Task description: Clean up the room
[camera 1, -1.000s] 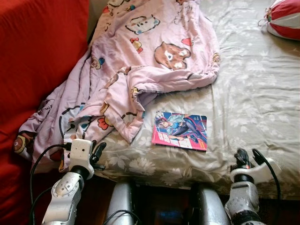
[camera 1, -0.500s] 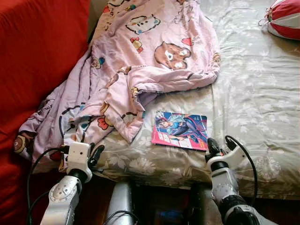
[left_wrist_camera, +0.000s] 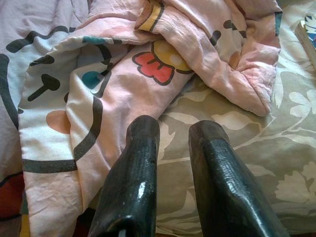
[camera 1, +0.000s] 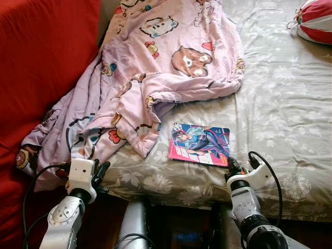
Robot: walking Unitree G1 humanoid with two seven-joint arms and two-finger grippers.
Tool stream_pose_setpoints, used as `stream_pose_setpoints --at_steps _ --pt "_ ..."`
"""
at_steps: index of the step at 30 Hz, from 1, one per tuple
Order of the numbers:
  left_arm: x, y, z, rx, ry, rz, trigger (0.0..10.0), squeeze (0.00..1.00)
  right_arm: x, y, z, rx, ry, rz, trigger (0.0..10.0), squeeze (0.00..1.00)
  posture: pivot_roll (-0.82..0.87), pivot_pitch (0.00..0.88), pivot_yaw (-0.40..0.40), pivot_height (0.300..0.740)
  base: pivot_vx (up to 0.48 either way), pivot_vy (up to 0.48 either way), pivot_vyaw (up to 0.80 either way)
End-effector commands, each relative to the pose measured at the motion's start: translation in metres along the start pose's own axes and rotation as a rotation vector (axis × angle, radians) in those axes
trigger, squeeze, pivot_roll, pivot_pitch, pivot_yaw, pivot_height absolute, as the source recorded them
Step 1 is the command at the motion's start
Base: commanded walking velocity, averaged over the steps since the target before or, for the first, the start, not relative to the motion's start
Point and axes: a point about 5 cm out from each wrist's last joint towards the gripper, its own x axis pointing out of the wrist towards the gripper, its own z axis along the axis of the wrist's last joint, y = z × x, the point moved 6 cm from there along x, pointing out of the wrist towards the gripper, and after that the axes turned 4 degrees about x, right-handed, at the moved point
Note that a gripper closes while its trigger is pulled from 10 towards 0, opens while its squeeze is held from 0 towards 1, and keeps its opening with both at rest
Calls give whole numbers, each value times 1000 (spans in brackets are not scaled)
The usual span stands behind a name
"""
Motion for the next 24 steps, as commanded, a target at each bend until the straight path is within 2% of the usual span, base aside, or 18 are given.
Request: stream_pose_setpoints --at_steps 1,8,14,16,24 --pt "-7 7 -7 8 29 13 10000 0 -6 -13 -8 23 18 -42 10000 0 234 232 87 601 0 0 0" --pt "-6 4 -6 7 29 4 10000 0 -7 -18 -9 21 34 -60 10000 0 238 236 89 601 0 0 0" --pt "-7 5 -6 14 32 1 10000 0 -6 -15 -11 0 48 -55 10000 0 242 236 95 601 0 0 0" --pt "-7 5 -6 19 33 0 10000 0 -7 -20 -13 -26 71 -84 10000 0 247 236 96 601 0 0 0" --pt "-17 11 -6 34 41 2 10000 0 -9 -36 -3 12 47 -160 10000 0 268 261 107 601 0 0 0"
